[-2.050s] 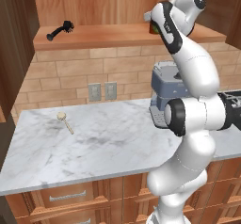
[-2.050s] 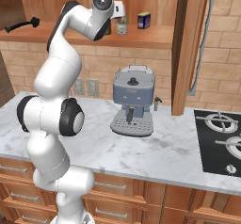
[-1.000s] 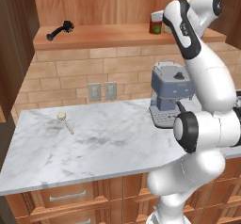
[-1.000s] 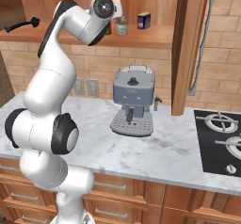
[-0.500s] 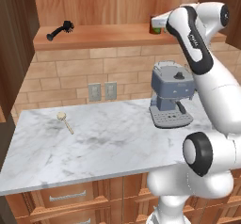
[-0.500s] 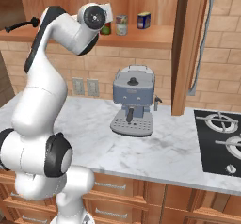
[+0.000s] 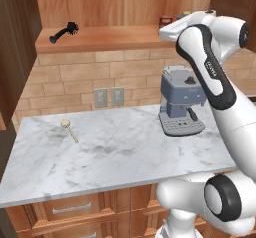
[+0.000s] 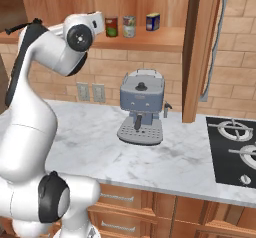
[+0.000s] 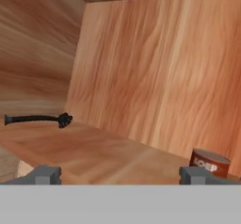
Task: Pick the cans from the counter and place them in their designated side in the cabinet.
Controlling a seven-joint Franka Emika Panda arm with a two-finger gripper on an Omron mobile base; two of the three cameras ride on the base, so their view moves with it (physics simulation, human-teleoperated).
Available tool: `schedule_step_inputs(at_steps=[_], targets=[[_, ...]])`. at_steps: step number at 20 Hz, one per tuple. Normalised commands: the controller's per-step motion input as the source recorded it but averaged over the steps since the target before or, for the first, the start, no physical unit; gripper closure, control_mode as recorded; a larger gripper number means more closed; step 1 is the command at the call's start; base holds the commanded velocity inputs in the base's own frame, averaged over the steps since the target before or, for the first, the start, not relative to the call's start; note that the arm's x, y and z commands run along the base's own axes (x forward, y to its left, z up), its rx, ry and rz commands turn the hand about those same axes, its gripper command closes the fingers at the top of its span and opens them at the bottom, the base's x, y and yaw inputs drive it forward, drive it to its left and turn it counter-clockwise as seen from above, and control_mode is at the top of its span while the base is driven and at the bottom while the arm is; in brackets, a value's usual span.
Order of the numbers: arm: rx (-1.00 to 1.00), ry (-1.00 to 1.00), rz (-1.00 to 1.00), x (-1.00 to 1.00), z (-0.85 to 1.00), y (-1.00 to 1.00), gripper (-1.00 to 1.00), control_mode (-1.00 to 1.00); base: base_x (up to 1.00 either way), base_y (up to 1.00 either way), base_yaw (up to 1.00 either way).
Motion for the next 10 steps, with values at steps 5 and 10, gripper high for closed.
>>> schedule_step_inputs(at_steps=[5,10], targets=[[0.0,0.0,0.0,-0.75,0.0,-0.02,-1.0,-1.0,0.0,0.0,0.0],[0.0,0.02,0.02,-0.71,0.0,-0.03,-1.0,-1.0,0.0,0.0,0.0]])
